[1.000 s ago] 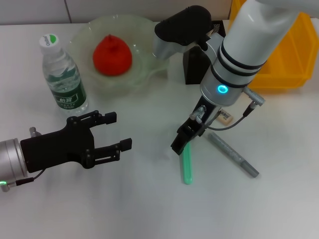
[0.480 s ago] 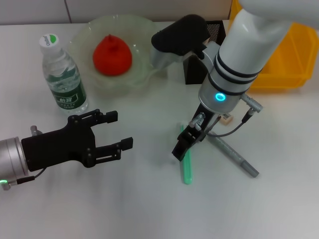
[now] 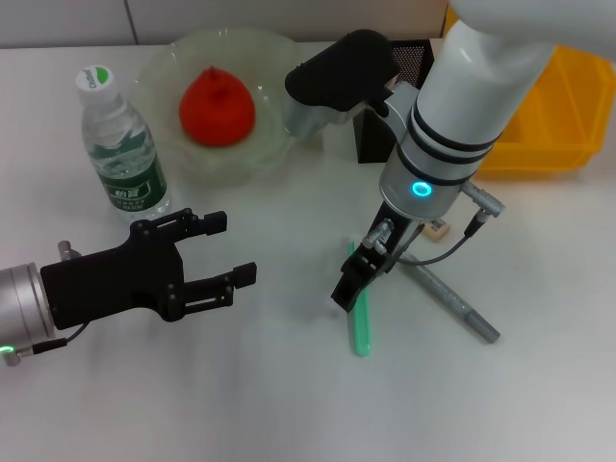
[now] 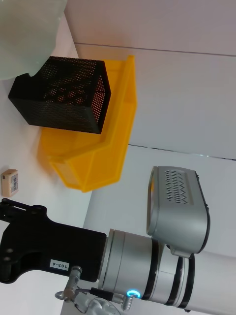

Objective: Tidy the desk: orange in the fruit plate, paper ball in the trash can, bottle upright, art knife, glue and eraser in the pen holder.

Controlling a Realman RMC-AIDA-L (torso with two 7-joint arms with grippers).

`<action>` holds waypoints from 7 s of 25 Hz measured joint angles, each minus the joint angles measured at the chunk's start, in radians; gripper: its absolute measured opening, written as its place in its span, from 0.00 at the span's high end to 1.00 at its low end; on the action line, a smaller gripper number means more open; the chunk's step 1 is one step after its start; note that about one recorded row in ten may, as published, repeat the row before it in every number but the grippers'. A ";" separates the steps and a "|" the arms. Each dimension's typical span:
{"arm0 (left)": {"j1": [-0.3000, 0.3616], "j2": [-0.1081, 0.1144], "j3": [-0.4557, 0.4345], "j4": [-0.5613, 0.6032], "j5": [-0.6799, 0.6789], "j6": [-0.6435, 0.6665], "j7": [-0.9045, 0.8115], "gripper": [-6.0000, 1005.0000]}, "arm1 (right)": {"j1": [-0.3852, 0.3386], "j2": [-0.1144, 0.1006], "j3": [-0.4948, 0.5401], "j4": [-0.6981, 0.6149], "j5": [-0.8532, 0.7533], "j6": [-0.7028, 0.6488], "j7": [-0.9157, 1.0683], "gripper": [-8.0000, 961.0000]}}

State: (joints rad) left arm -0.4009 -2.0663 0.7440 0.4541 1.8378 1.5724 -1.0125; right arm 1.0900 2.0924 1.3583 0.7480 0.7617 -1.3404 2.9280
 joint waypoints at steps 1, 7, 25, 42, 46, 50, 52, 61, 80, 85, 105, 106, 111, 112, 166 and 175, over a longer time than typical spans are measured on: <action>0.000 0.000 0.000 0.000 0.000 0.000 0.000 0.21 | 0.001 0.000 -0.003 0.000 0.000 0.000 0.000 0.22; -0.001 0.000 0.000 0.000 -0.001 0.000 0.000 0.21 | 0.004 0.000 -0.008 0.001 0.001 0.000 0.000 0.22; 0.000 0.001 0.000 0.000 -0.002 0.007 0.002 0.21 | 0.023 0.000 -0.097 0.006 0.041 0.012 0.001 0.23; 0.000 0.002 0.000 0.000 -0.002 0.013 0.002 0.21 | 0.030 0.000 -0.148 0.009 0.069 0.021 -0.005 0.24; 0.001 0.002 0.000 0.001 -0.002 0.015 0.002 0.21 | 0.030 0.000 -0.148 0.008 0.069 0.021 -0.004 0.25; 0.001 0.002 0.000 0.002 -0.002 0.018 0.002 0.21 | 0.030 0.000 -0.148 0.005 0.069 0.022 -0.005 0.25; 0.001 0.002 0.000 0.002 -0.002 0.019 0.002 0.21 | 0.030 0.000 -0.148 0.004 0.069 0.023 -0.006 0.25; 0.001 0.002 0.000 0.001 -0.003 0.019 0.002 0.21 | 0.029 0.000 -0.149 0.005 0.068 0.024 -0.008 0.25; 0.005 0.000 0.000 0.000 -0.018 0.027 0.003 0.21 | 0.024 0.000 -0.150 0.004 0.068 0.016 -0.010 0.47; 0.005 0.000 0.000 0.000 -0.018 0.027 0.003 0.21 | 0.026 0.000 -0.150 0.006 0.068 0.015 -0.010 0.54; 0.001 0.000 0.000 0.000 -0.017 0.030 0.003 0.21 | 0.029 0.000 -0.143 0.005 0.059 0.028 -0.022 0.73; 0.001 0.000 0.000 0.000 -0.017 0.031 0.003 0.21 | 0.030 0.000 -0.143 0.005 0.059 0.037 -0.025 0.73; 0.003 0.000 0.000 0.003 -0.024 0.037 0.003 0.21 | 0.030 0.000 -0.147 0.003 0.059 0.052 -0.025 0.73; 0.004 0.000 0.000 0.003 -0.025 0.037 0.003 0.21 | 0.030 0.000 -0.148 0.003 0.059 0.056 -0.025 0.73; 0.003 0.000 0.001 0.000 -0.029 0.042 0.003 0.21 | 0.026 0.000 -0.159 -0.005 0.068 0.069 -0.033 0.80; 0.010 0.003 -0.010 0.006 -0.029 0.037 0.003 0.21 | -0.070 -0.010 -0.053 0.092 0.018 0.079 -0.106 0.81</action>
State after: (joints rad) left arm -0.3907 -2.0633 0.7340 0.4602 1.8086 1.6091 -1.0093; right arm 1.0202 2.0821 1.3053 0.8397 0.7797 -1.2618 2.8222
